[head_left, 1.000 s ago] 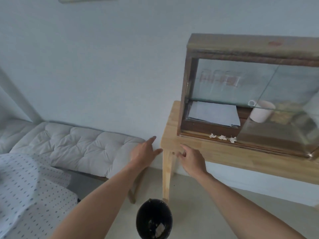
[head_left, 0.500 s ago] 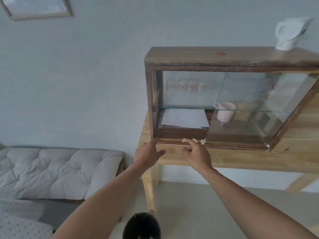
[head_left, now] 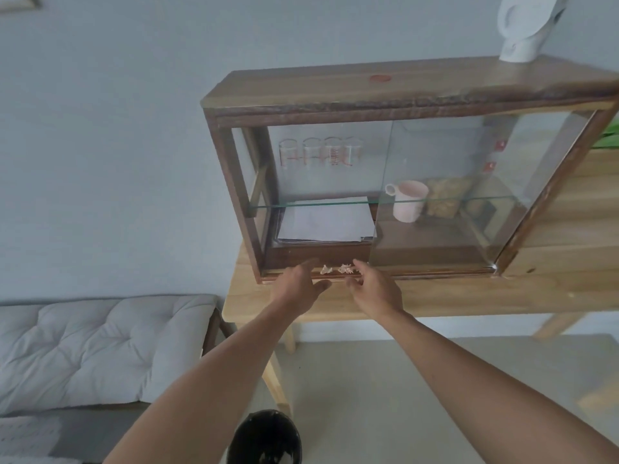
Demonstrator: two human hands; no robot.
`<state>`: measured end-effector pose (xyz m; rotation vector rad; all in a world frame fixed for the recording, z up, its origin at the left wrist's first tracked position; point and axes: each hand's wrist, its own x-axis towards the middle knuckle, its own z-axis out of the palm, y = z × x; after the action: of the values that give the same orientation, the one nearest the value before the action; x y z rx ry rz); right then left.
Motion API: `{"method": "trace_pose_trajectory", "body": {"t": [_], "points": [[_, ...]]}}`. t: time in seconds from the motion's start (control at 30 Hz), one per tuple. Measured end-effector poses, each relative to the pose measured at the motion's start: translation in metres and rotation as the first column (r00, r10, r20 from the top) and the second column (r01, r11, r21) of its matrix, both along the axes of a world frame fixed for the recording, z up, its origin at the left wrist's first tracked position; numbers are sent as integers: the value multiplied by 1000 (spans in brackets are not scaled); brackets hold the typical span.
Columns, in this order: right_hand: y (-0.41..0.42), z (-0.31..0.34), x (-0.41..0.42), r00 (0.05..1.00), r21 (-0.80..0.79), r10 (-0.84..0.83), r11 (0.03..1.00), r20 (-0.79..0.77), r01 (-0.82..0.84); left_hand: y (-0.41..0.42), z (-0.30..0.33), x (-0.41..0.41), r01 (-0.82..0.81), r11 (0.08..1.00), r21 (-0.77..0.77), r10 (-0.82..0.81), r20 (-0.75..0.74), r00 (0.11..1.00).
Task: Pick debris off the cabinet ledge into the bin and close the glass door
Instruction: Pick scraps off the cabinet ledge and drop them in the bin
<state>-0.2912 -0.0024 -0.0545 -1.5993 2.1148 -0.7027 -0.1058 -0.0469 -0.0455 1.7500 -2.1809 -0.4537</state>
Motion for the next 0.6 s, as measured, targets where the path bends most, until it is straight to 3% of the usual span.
{"method": "trace_pose_trajectory", "body": {"t": [0.2,0.6], "points": [[-17,-6,-5,998,11,52,999,-43,-52,-10,-10,-18,-43,999,33,45,-52,998],[-17,-9,-6,996,-60,-28,998,86,33,-11,-9,-15,-90,995,43,97,-198,975]]}}
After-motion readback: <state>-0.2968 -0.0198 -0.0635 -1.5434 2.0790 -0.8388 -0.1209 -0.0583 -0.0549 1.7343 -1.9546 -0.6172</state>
